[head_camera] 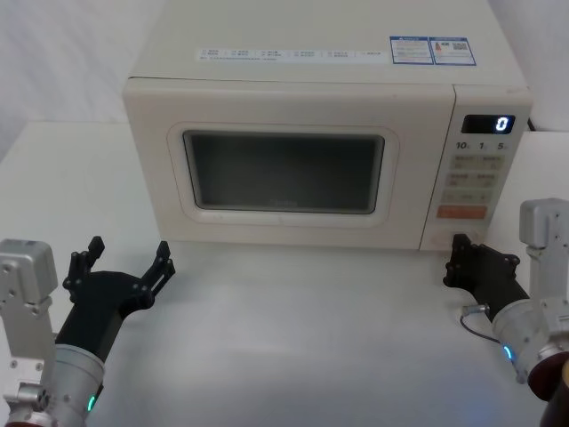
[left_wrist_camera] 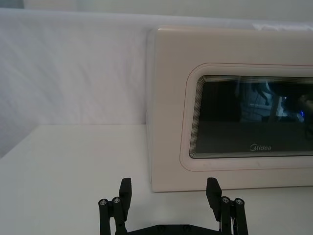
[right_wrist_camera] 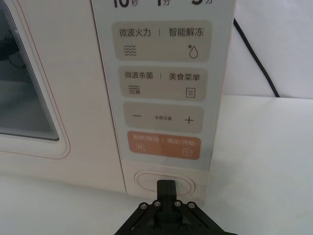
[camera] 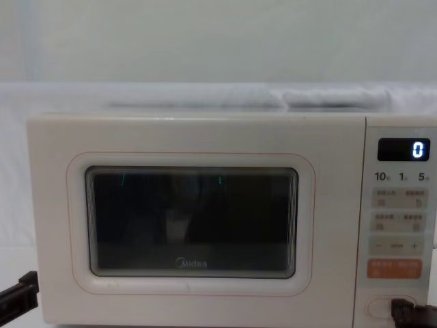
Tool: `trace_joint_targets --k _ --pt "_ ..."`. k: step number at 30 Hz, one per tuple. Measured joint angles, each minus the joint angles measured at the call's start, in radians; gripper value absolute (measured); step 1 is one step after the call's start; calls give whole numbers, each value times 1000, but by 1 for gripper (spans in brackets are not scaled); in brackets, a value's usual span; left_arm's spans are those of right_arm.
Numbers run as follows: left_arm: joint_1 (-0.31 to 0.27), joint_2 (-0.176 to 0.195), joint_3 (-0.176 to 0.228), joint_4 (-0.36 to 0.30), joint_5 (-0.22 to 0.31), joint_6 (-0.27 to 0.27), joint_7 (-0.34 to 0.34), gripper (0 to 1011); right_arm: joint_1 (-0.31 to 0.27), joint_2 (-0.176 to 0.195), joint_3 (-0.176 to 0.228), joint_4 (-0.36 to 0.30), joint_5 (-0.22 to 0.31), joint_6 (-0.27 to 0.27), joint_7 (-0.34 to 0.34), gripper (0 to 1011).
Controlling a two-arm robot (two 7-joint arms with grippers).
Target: Press the button to open the microwave door with one hand; close the microwave door with the other hand.
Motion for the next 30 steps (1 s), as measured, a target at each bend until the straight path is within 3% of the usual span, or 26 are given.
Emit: trace_joint_targets --k 30 --pt "0 0 0 0 0 0 0 1001 51 -25 4 75 -17 -26 -10 0"
